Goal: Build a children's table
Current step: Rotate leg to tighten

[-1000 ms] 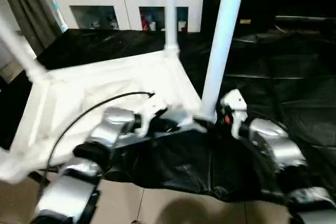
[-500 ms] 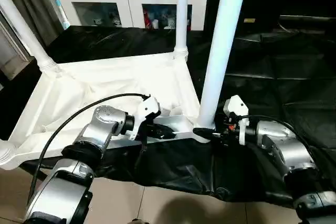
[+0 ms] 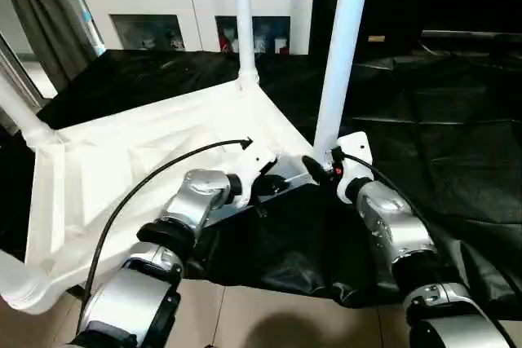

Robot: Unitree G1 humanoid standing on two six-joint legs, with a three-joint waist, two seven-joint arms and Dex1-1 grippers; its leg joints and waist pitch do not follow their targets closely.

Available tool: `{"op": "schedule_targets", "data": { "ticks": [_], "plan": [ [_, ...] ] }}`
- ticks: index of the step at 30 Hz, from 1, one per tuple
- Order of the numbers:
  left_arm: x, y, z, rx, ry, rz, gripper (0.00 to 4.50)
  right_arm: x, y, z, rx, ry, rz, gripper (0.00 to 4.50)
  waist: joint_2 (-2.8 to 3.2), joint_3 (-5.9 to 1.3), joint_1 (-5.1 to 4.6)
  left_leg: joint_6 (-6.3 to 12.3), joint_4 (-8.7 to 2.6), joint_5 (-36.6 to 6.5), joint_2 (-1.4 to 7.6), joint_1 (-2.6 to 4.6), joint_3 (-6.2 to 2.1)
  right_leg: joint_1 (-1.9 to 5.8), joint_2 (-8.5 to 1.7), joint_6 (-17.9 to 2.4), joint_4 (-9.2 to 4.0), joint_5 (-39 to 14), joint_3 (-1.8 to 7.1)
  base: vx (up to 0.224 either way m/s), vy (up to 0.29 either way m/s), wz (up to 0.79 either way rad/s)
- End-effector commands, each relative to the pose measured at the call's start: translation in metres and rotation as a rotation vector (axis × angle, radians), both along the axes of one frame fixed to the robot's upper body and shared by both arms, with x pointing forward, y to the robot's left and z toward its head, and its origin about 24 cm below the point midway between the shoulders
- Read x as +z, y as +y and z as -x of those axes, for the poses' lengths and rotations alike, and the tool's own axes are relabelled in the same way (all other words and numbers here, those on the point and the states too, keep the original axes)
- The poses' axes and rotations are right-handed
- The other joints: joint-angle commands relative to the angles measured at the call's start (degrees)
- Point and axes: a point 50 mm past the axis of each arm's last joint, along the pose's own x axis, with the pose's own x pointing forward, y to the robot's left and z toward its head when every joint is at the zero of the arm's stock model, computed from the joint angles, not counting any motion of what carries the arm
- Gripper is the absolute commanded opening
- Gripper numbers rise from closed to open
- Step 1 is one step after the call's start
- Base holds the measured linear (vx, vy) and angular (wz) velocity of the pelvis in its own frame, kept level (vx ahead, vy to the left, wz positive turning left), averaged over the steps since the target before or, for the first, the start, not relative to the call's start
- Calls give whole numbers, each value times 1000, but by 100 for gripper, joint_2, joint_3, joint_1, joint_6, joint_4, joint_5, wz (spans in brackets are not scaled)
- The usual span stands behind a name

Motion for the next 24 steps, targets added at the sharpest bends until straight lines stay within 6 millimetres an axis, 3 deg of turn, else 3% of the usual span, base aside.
{"op": "schedule_targets", "data": {
  "ticks": [1, 2, 3, 4, 5, 7, 14, 16, 19, 21, 24],
  "plan": [
    [16, -29, -2, -25, -49, 108, 0, -21, 36, 14, 120, 127, -107, 328, -50, -261, -19, 16, -497, -2115, 224, 134, -168, 125, -331, -1099, -522, -2035, 195, 0, 0, 0],
    [16, -29, -2, -32, -49, 108, 0, -19, 36, 13, 129, 121, -109, 342, -63, -263, -22, 25, -501, -2143, 226, 137, -166, 129, -333, -1120, -523, -1986, 198, 0, 0, 0],
    [16, -29, -1, -45, -48, 106, 0, -17, 35, 12, 147, 104, -94, 342, -10, -266, -20, 20, -504, -2152, 229, 133, -176, 137, -340, -1129, -511, -1963, 196, 0, 0, 0],
    [15, -28, -1, -51, -48, 104, 0, -16, 35, 11, 158, 94, -83, 348, -45, -268, -32, 24, -506, -2141, 229, 122, -171, 141, -330, -1134, -514, -1894, 189, 0, 0, 0],
    [15, -25, 1, -83, -41, 104, 0, -12, 32, 12, 202, 75, -71, 371, -54, -270, -31, 51, -501, -2110, 225, 115, -166, 152, -328, -1155, -505, -1845, 188, 0, 0, 0],
    [15, -21, 3, -126, -34, 103, 0, -8, 27, 13, 270, 55, -62, 371, -48, -279, -21, 87, -489, -2036, 227, 115, -157, 154, -338, -1179, -503, -1775, 193, 0, 0, 0],
    [12, 7, 11, -291, 8, 58, 0, 11, -7, 28, 557, -4, -43, 371, -68, -373, 117, 623, -352, -963, 256, 52, -111, 229, -329, -1539, -329, -316, 162, 0, 0, 0],
    [12, 12, 14, -322, 26, 59, 0, 14, -13, 32, 609, -11, -47, 371, -56, -374, 153, 733, -341, -850, 265, 30, -110, 224, -326, -1594, -296, -130, 158, 0, 0, 0],
    [11, 23, 19, -382, 64, 57, 0, 18, -26, 37, 680, -11, -36, 371, -75, -397, 186, 781, -318, -746, 278, 41, -112, 211, -318, -1666, -261, 59, 155, 0, 0, 0],
    [11, 26, 20, -390, 70, 55, 0, 19, -29, 38, 693, -12, -31, 371, -54, -398, 195, 818, -311, -731, 283, 40, -109, 185, -314, -1694, -252, 97, 156, 0, 0, 0],
    [10, 30, 22, -399, 79, 54, 0, 21, -34, 41, 720, -6, -31, 357, -73, -370, 200, 735, -333, -978, 287, 48, -102, 169, -314, -1677, -284, -257, 153, 0, 0, 0]
  ]
}}
